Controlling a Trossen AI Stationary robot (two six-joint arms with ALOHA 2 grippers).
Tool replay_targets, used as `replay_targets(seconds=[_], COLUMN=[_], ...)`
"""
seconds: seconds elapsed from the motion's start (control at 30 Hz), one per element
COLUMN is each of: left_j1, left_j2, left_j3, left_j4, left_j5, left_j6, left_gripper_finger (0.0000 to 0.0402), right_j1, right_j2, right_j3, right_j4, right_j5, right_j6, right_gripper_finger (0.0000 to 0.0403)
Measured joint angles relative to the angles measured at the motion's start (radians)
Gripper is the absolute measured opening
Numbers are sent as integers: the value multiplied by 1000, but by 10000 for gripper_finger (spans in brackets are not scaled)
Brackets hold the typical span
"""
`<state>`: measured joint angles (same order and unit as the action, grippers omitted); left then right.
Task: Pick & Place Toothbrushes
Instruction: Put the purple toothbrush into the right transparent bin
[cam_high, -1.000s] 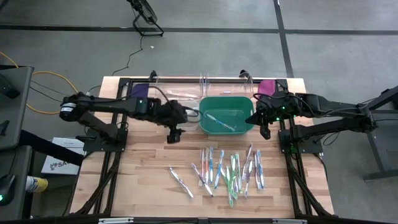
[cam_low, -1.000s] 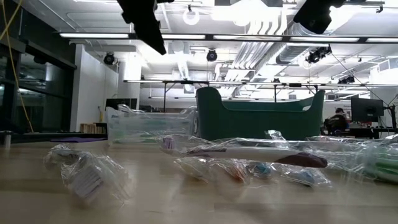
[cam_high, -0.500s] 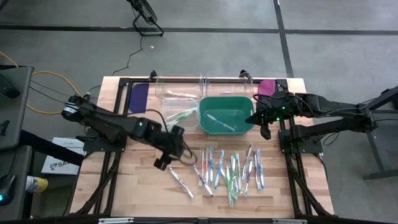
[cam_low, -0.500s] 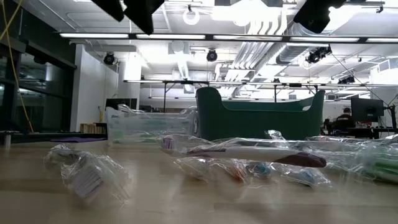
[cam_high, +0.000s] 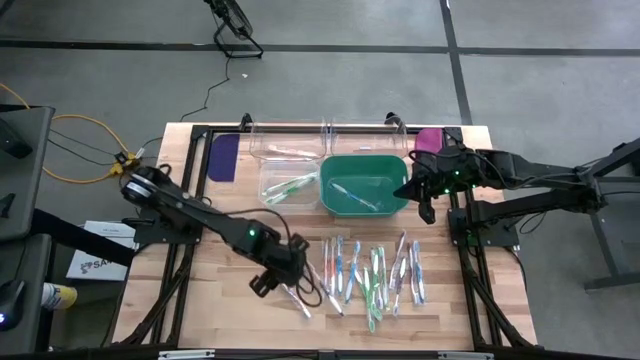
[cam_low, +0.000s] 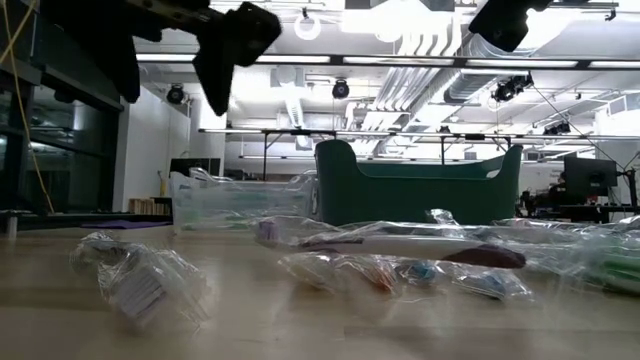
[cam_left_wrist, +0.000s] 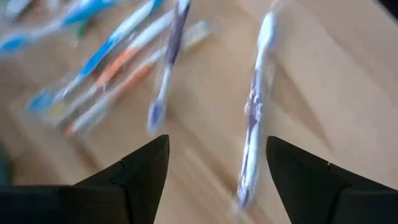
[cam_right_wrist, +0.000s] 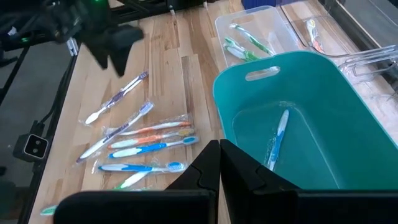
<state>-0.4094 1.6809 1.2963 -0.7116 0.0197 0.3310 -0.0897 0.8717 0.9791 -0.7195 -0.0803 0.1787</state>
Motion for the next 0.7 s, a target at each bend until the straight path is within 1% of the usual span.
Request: replay_targets(seconds=[0.2, 0.3, 0.37, 0.4, 0.57, 0.63, 0.7], left_j1=[-38, -48, -52, -52, -64, -64, -63], left_j2=[69, 105, 127, 138, 188, 203, 218], left_j3=[0, 2, -1, 0, 1, -1, 1], left_j4=[11, 41, 27, 50, 80, 60, 83], left_j5=[17, 37, 44, 53, 46, 42, 26], left_j6=[54, 58, 63, 66, 113, 118, 118], left_gripper_finger=[259, 259, 259, 259, 259, 259, 259], right_j1=[0, 0, 0, 0, 0, 0, 0], right_j2=[0, 0, 0, 0, 0, 0, 0], right_j3=[0, 0, 0, 0, 0, 0, 0], right_j4=[16, 22, 27, 27, 31, 38, 38], right_j5=[0, 0, 0, 0, 0, 0, 0], right_j6=[0, 0, 0, 0, 0, 0, 0], right_gripper_finger=[4, 4, 4, 4, 4, 4, 4])
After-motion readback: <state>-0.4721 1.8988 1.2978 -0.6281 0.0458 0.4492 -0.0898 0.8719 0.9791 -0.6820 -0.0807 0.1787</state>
